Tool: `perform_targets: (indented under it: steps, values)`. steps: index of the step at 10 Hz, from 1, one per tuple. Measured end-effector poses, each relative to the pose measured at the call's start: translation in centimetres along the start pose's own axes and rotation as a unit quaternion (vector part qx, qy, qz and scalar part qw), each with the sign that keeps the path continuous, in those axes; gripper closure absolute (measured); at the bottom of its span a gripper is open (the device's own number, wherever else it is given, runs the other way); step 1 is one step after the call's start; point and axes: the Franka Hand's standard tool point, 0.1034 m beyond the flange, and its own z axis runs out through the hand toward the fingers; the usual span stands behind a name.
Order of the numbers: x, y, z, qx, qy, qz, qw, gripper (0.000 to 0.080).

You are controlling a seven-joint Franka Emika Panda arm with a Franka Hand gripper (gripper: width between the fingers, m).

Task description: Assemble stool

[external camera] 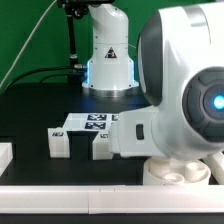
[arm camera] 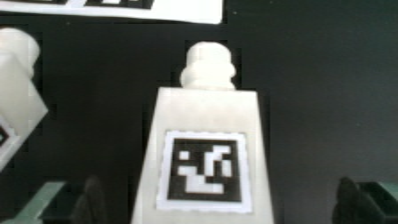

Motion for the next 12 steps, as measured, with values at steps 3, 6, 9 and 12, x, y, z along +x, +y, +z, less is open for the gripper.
perform_targets:
  steps: [3, 6, 9, 12]
  values:
    - [0.0, 0.0, 0.1, 0.0, -0.001, 0.0, 1.0, 0.0464]
    - [0.0, 0.0, 0.1, 0.0, -0.001, 0.0, 1.0, 0.0464]
    - [-0.2, 0.0, -0.1, -0.001, -0.001, -0.003, 1.0, 0.0464]
    - [-4.4, 0.5, -3.9, 0.001, -0.006, -0.028, 1.0, 0.0462]
